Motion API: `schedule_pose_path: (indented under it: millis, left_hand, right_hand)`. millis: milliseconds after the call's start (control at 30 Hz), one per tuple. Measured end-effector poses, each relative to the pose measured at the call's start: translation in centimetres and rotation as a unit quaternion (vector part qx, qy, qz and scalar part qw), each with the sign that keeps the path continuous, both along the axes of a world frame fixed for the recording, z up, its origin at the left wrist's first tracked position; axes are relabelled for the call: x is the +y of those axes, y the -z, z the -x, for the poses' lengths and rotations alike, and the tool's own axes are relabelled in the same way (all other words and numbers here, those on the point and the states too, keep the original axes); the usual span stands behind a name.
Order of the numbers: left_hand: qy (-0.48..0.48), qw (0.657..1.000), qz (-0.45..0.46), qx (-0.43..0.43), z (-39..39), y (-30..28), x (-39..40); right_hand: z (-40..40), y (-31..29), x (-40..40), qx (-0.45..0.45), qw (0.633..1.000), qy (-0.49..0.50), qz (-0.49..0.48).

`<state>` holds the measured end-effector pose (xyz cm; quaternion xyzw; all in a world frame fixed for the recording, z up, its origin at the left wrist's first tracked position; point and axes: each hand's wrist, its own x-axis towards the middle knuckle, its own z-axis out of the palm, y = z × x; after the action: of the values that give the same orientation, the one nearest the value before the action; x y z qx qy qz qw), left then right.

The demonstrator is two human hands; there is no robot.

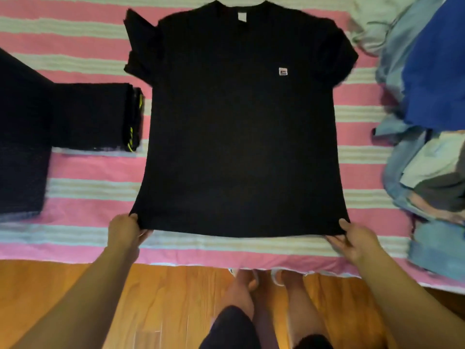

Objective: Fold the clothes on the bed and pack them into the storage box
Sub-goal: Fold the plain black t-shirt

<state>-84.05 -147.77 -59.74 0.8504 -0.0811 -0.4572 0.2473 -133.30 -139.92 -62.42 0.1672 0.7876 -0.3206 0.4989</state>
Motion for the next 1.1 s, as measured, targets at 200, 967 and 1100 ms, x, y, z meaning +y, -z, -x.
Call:
schedule_pose_path:
  millis: [200, 967, 1100]
  left_hand:
    - [0.093, 0.990, 0.035, -0.103, -0.6, -4.4, 2.3]
    - [0.574, 0.781, -0.011, -0.246, 10.2, -4.3, -9.1]
    - [0.637, 0.744, 0.054, -0.194, 19.5, -3.3, -16.5]
  right_hand:
    - [0.5, -5.6, 1.7, 0.095, 0.984, -0.146, 0.028]
    - [5.8, -7.9, -17.0, 0.247, 0.755, -0.590, -0.140]
    - [7.9, -8.9, -28.8, 0.350, 0.703, -0.615, -0.070]
